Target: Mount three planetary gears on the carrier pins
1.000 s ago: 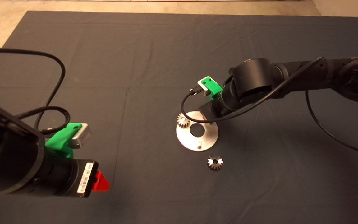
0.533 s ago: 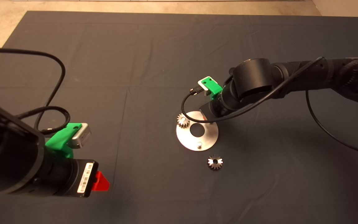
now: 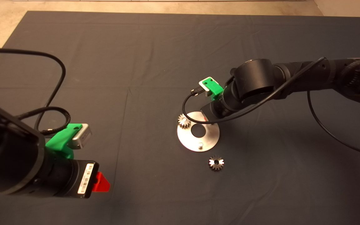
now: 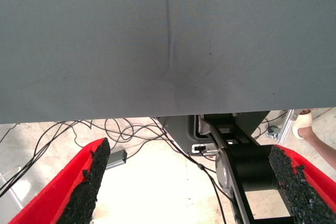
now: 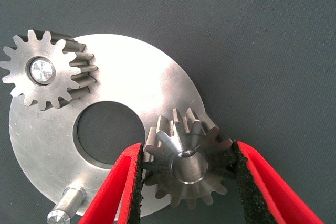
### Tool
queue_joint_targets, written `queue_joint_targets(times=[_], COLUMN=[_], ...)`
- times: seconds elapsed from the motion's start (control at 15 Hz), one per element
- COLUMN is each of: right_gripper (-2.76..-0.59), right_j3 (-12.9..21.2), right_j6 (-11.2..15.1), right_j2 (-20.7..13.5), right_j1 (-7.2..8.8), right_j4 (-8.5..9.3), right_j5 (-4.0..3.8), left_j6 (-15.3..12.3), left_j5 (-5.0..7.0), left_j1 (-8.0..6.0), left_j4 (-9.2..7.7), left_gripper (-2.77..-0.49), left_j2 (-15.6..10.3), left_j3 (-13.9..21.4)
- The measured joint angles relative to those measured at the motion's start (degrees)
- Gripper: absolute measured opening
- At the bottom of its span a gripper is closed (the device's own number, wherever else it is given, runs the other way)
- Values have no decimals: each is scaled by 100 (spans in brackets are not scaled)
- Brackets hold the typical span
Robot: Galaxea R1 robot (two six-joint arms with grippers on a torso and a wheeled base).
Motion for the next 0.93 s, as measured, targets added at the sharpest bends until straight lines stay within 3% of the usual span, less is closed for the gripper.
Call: queue_joint_targets(times=[0.93], right_gripper=[-228], right_j3=[71], right_j6=[0], right_j2=[-17], right_j1=[0], right_j4=[0], right_j5=[-15], left_j6=[0], left_j5=[0], left_j1=[0], left_j4=[0], left_gripper=[-109], left_j2=[0], left_j3=[-2])
